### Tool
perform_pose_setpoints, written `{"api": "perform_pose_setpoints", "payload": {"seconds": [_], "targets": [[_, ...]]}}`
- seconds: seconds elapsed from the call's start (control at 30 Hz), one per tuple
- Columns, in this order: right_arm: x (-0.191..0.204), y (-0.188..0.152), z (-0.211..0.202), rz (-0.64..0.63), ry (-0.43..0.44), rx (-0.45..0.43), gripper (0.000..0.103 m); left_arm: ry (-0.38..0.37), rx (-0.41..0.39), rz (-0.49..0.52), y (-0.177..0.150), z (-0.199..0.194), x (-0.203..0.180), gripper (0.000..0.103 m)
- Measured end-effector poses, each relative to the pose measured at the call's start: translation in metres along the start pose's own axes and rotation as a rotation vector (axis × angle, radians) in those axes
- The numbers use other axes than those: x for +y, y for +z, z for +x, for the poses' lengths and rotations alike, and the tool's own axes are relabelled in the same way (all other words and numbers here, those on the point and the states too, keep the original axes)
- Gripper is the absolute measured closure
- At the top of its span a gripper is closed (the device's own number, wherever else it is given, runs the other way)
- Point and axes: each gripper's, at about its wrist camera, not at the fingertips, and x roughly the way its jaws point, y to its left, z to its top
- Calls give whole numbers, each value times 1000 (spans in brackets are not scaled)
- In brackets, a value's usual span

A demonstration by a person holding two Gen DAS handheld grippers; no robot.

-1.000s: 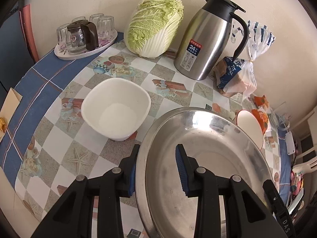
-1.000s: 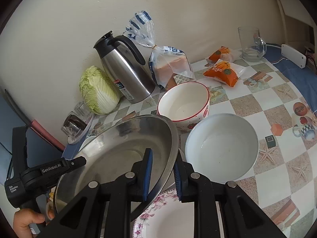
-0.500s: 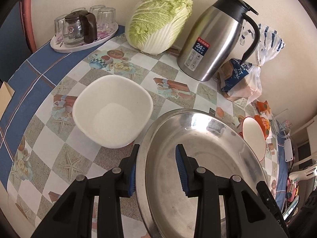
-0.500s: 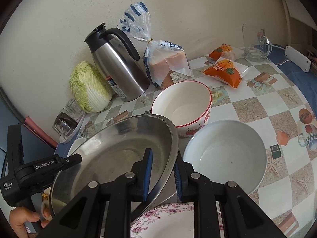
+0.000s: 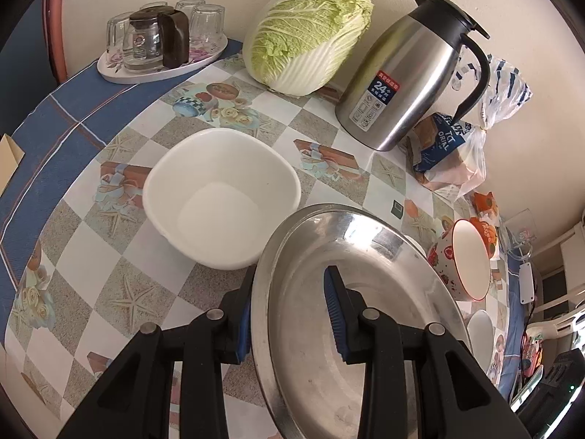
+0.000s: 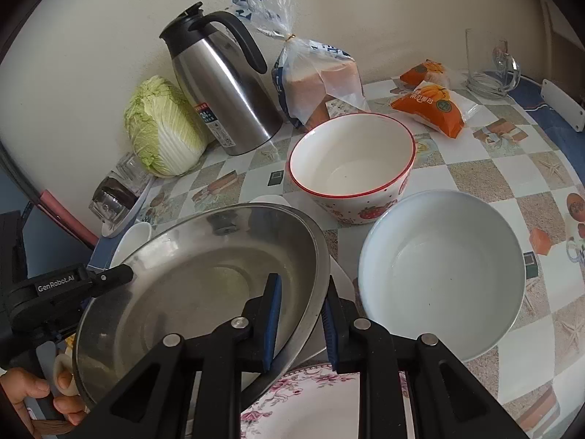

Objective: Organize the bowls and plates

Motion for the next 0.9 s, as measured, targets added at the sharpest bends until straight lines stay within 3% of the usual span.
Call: {"api": "perform_pose_setpoints", "payload": {"seconds": [0.27, 0.9], "targets": [[-4, 0, -1, 1, -32, -7, 79, -11, 2, 21, -1, 6, -4, 68], [-2, -4, 8, -47, -80, 16, 79, 58, 64, 41, -10, 32, -3, 60]]}}
